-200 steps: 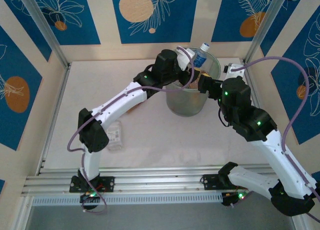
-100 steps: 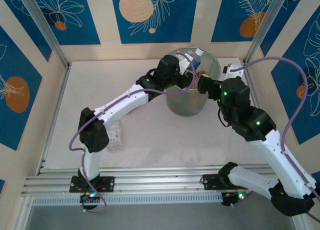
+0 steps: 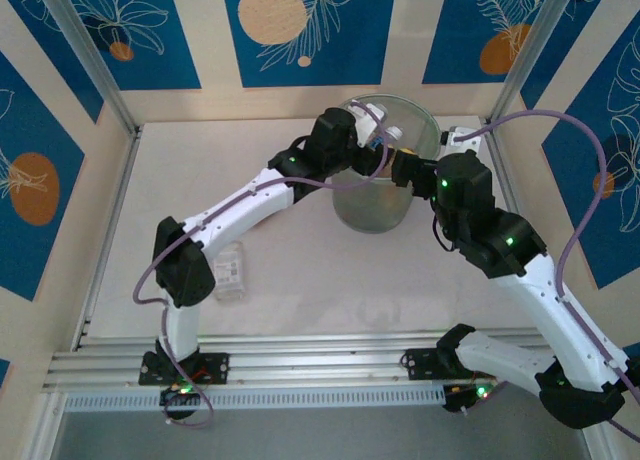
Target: Put the plastic bottles in the bin
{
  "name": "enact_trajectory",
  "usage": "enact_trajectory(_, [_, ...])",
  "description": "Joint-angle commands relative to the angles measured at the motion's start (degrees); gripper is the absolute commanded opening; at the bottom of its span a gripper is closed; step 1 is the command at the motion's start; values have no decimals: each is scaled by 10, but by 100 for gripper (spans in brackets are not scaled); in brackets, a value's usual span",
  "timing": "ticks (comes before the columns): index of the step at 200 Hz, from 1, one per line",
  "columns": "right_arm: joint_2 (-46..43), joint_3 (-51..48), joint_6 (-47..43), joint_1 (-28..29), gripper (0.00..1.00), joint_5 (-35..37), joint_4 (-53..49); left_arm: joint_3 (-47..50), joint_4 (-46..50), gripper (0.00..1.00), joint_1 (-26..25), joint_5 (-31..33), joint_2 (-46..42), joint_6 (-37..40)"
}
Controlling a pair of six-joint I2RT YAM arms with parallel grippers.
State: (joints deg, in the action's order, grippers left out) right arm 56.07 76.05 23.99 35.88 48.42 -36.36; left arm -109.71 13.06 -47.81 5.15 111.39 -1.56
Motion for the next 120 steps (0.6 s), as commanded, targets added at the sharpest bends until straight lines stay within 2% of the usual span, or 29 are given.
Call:
enact_trajectory(1, [-1, 7, 2, -2, 99, -3, 20, 2, 8, 72, -5, -6, -26, -9])
enact_trajectory(70, [-2, 10, 3, -2, 99, -2, 14, -10, 39, 63, -2, 0, -11, -31])
enact_trajectory(120, [-4, 10, 0, -2, 99, 0, 6, 24, 29, 66, -2, 14, -58, -42])
